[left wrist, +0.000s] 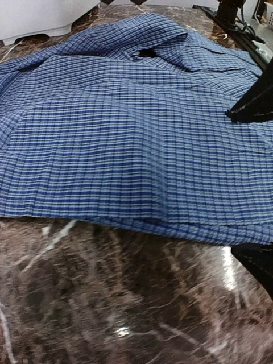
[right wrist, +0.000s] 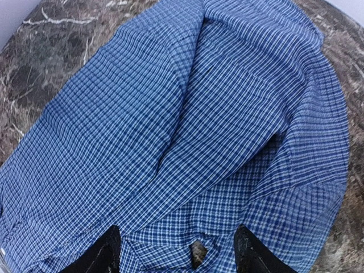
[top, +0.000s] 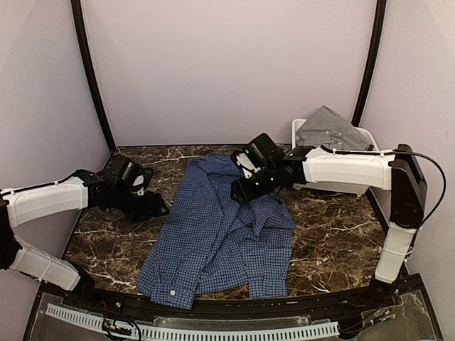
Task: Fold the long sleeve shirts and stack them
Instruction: Flatten out the crumpled shirt at the center of the board.
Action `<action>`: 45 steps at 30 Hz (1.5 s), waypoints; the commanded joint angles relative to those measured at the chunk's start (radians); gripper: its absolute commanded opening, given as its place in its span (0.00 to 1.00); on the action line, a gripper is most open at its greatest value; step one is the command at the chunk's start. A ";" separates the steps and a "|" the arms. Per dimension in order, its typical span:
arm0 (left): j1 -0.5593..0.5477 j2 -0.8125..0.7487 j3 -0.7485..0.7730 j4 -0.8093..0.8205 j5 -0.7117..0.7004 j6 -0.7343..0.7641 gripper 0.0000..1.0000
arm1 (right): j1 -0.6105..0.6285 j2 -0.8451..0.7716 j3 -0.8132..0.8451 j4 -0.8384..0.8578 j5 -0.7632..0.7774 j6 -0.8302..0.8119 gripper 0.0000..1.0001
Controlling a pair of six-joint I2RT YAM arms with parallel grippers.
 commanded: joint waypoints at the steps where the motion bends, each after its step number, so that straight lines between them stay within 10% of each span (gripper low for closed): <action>1: -0.074 -0.129 -0.090 -0.135 -0.057 -0.141 0.69 | 0.045 -0.004 -0.061 0.075 -0.021 0.034 0.65; 11: -0.208 -0.292 -0.238 -0.254 0.025 -0.265 0.58 | 0.050 0.028 -0.122 0.125 -0.042 0.045 0.64; 34: -0.307 -0.057 -0.222 -0.145 0.070 -0.258 0.40 | 0.048 0.099 -0.092 0.137 -0.007 0.025 0.62; 45: -0.305 -0.081 -0.069 -0.247 -0.060 -0.228 0.01 | 0.045 0.101 -0.096 0.137 0.004 0.017 0.62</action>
